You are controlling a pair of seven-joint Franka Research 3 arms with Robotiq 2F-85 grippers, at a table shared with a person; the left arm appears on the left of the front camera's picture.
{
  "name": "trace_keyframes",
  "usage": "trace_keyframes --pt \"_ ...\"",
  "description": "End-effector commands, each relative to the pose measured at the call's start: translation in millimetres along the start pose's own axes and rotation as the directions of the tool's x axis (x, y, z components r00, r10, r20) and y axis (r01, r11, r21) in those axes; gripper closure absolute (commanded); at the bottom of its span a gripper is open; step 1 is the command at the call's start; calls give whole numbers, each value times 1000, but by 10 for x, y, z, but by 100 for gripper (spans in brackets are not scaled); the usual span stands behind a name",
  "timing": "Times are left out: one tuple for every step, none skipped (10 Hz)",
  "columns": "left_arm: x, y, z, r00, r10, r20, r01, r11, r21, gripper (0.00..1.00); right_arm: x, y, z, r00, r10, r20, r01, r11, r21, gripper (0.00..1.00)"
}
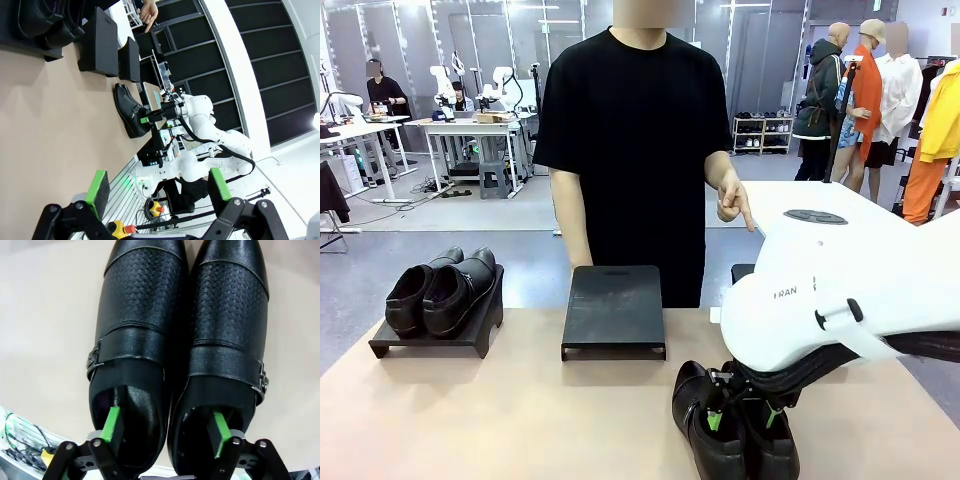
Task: Place the shoes on the stand as instructed by the person.
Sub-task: Pick up another pair of Shoes and place it on the Shoes Stand indicated by the person.
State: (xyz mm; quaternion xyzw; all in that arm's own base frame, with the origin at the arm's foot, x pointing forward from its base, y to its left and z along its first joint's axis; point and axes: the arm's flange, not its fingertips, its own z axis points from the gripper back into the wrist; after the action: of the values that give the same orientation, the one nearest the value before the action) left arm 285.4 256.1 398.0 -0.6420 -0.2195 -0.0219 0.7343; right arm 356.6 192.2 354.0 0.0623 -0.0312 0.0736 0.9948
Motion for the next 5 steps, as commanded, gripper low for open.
trace_keyframes --pt "-17 -11 16 1000 -6 -8 6 1000 -7 0 -166 -14 -126 1000 -8 16 8 999 -42 70" --pt "-17 -11 16 1000 -6 -8 6 1000 -7 0 -171 -1 -158 1000 -7 12 7 999 -47 92" --pt "-17 -11 16 1000 -6 -8 6 1000 -7 0 -176 12 -211 1000 -6 4 6 999 -49 100" --pt "-17 -11 16 1000 -6 -8 6 1000 -7 0 -183 11 -263 1000 -9 -3 9 998 -56 100" --pt "-17 -11 16 1000 -6 -8 6 1000 -7 0 -189 12 -301 1000 -10 -10 9 998 -63 100"
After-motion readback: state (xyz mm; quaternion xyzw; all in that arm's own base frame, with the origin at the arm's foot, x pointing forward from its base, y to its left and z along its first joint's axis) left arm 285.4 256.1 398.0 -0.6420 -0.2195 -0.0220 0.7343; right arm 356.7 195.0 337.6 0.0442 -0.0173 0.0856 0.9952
